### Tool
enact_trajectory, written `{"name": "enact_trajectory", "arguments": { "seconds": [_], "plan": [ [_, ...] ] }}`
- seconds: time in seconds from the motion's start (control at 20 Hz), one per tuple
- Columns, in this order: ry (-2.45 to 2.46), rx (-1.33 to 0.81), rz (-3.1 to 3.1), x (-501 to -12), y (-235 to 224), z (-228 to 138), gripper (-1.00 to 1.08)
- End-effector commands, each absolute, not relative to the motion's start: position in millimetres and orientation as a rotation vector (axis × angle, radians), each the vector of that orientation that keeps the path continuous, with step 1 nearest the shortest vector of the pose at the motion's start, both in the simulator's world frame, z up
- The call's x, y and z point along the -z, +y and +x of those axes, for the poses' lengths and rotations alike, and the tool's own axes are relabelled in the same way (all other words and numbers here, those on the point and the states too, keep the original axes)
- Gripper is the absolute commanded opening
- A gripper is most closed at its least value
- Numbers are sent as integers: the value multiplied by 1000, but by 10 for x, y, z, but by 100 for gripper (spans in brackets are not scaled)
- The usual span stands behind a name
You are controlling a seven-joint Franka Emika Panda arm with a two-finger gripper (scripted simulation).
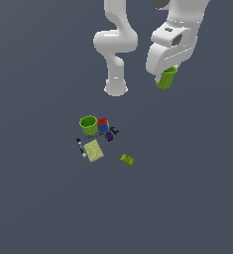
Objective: Pick up a designated object from a clutter of objects.
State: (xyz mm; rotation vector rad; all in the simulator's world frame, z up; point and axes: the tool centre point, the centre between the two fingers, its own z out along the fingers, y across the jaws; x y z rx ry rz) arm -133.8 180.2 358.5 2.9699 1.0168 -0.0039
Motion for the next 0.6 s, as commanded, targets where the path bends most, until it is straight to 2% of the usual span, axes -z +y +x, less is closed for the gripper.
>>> {"name": "enact_trajectory", "arguments": {
  "seconds": [0.0,0.55],
  "plan": [
    [1015,3,2972,-3729,1977,-1394,-100],
    [1014,1,2973,-3979,2297,-1466,-100]
  ]
}}
